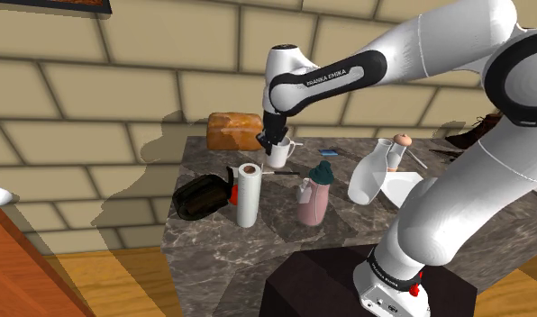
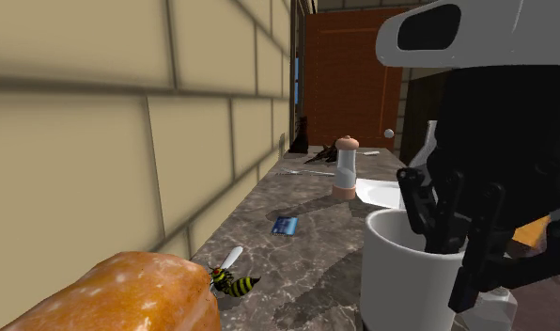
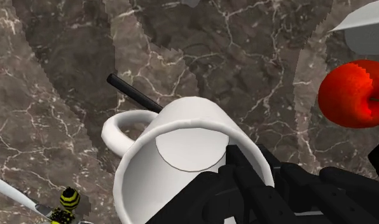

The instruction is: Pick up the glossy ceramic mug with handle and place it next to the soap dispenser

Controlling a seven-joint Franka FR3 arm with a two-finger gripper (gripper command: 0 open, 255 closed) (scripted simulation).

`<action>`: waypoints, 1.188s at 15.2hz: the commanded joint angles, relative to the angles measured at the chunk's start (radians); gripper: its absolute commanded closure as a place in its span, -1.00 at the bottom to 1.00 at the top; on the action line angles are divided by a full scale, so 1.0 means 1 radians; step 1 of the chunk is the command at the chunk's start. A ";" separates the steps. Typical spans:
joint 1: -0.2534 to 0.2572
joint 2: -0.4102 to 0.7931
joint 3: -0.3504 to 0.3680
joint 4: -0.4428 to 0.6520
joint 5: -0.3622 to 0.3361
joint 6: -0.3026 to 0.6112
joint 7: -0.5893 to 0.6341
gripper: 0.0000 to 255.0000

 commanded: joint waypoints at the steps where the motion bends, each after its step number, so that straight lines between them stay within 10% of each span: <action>1: 0.000 0.011 0.000 -0.016 -0.001 0.028 0.002 1.00; 18: -0.002 0.087 -0.001 -0.088 -0.008 0.176 0.012 1.00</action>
